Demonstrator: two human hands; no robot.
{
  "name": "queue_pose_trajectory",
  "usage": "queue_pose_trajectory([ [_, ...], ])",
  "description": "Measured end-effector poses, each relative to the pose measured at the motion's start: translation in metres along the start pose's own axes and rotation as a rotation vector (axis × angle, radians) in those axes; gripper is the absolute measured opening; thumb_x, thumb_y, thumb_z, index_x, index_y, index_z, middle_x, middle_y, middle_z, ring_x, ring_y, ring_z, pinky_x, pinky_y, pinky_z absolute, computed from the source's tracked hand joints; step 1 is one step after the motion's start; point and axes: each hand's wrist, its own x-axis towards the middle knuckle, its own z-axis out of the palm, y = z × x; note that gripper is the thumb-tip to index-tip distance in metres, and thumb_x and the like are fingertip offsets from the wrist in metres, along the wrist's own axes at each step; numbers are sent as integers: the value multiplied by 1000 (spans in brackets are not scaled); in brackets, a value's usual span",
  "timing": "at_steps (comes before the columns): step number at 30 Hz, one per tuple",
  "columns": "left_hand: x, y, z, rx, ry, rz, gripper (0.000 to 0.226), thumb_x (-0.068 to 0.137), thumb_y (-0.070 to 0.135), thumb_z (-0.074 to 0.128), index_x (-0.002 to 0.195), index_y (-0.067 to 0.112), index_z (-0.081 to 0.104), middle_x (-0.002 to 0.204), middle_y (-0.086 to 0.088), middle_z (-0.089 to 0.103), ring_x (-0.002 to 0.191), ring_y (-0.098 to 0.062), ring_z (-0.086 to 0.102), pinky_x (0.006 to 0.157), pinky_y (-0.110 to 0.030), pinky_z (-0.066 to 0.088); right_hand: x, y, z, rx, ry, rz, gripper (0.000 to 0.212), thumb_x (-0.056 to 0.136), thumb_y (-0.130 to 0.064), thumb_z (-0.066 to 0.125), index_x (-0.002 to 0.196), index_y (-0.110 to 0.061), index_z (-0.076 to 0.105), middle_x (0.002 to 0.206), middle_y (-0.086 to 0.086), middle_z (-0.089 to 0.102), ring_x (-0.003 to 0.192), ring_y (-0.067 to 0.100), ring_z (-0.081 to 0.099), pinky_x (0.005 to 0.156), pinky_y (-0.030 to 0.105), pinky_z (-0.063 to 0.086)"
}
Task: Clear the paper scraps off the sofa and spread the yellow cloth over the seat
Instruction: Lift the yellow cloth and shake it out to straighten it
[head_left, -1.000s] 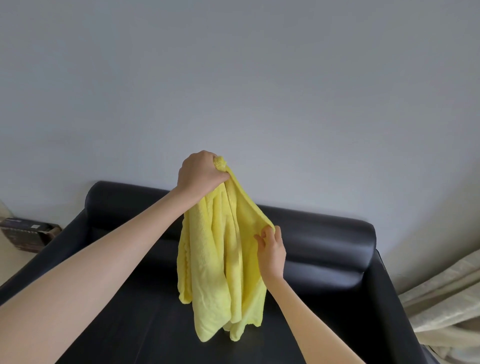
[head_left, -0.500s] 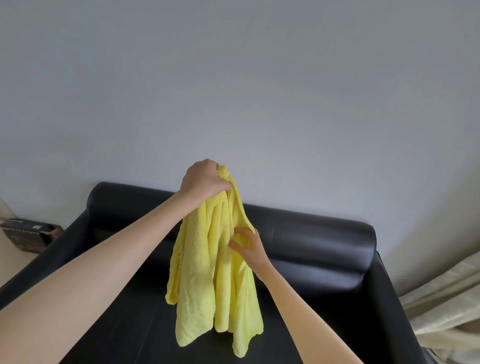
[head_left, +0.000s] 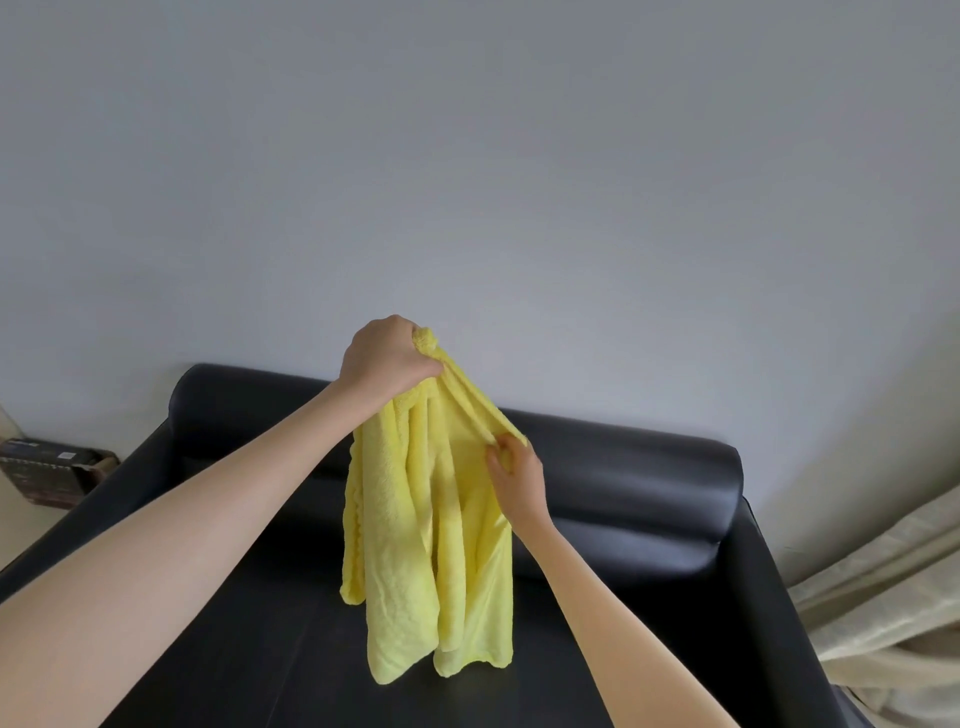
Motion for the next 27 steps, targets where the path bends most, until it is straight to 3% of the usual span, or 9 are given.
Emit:
queue_pose_trajectory([
  [3,-1,-8,-2,27,35,-10,43,66,21,70,52,19,29,50,2,35,50,-19,38,51,-28,28,1,4,-21,-85,-11,-105,11,93,-23,51,86,-15,57,85,-5,51,67,9,50,63,25,38],
  [5,-1,-9,0,29,44,-19,43,66,21,70,52,18,30,51,2,36,50,-19,39,51,-27,29,-1,4,-29,-140,-143,-130,11,91,-26,56,88,-16,58,84,-8,50,68,5,48,66,24,38],
  [7,-2,-6,3,30,37,-23,40,66,21,70,52,18,33,51,2,39,50,-20,42,50,-27,30,-8,4,-31,-224,-325,-103,32,88,-35,62,113,-16,62,104,-7,57,89,6,55,79,22,42],
  [9,-4,-3,8,52,21,-21,35,65,21,70,53,17,37,52,1,42,52,-20,46,51,-27,33,-17,6,-28,-294,-502,-48,54,85,-43,65,131,-17,54,130,-4,54,116,11,51,94,21,37],
  [11,-7,1,12,72,9,-11,31,64,20,68,54,16,39,53,0,44,54,-21,47,52,-27,34,-27,7,-25,-346,-659,-37,57,83,-44,68,133,-19,53,140,-4,49,128,14,46,99,21,32],
  [14,-11,3,19,91,7,6,29,65,17,67,55,15,39,54,-1,43,54,-22,45,52,-27,34,-36,7,-20,-382,-830,-21,49,85,-40,67,129,-21,57,140,-4,50,129,16,46,101,26,33],
  [18,-16,5,23,121,-10,26,29,66,17,66,57,14,39,55,-2,42,55,-22,44,53,-29,34,-38,4,-22,-357,-937,68,47,94,-30,53,140,-24,44,152,-3,34,140,18,30,110,31,25],
  [23,-17,10,26,129,5,47,30,67,18,67,57,14,39,55,-2,41,55,-22,44,53,-29,35,-36,1,-21,-345,-967,99,67,95,-27,50,152,-26,15,160,-4,13,147,20,15,117,37,17],
  [27,-17,16,26,112,27,68,28,68,21,67,57,14,43,54,-2,45,57,-24,50,55,-32,42,-38,-5,-15,-250,-897,-12,61,94,-31,55,148,-27,26,156,-5,25,141,18,27,111,32,26],
])
